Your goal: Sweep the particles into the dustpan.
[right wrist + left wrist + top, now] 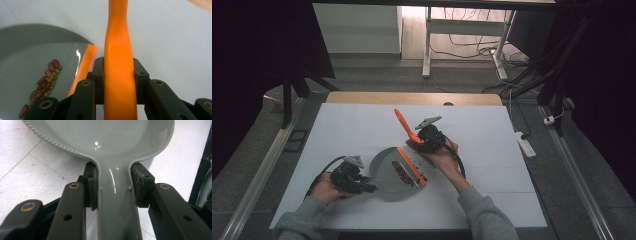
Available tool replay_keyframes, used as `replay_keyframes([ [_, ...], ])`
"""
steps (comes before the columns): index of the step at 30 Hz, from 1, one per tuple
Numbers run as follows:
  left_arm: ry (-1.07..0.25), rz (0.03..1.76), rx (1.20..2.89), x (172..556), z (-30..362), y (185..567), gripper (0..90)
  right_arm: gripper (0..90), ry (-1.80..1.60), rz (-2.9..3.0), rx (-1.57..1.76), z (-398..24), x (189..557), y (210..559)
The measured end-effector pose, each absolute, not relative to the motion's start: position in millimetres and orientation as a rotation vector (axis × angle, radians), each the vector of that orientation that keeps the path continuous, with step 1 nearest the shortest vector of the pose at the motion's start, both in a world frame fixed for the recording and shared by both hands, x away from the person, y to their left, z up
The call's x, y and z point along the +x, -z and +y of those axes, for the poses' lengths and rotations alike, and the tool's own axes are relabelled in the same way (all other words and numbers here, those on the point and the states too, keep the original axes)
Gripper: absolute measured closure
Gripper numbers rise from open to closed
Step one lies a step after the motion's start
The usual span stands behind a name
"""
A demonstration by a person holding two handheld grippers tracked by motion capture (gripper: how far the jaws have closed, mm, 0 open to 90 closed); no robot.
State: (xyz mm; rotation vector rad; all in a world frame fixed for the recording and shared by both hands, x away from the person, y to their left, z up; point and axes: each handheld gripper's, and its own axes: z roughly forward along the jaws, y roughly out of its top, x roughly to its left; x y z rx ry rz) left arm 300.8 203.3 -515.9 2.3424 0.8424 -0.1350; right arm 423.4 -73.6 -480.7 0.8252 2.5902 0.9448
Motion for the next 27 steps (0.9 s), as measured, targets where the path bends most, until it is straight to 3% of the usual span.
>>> replay_keyframes([
  [14, 0.133, 0.842, 2.346, 300.6, 202.9, 516.2, 61.7, 70.4, -0.934, 2.666, 0.757, -47.7, 408.1, 486.0],
  [27, 0.131, 0.842, 2.345, 300.3, 203.0, 516.2, 61.7, 70.3, -1.144, 2.627, 0.718, -49.7, 395.4, 460.3],
])
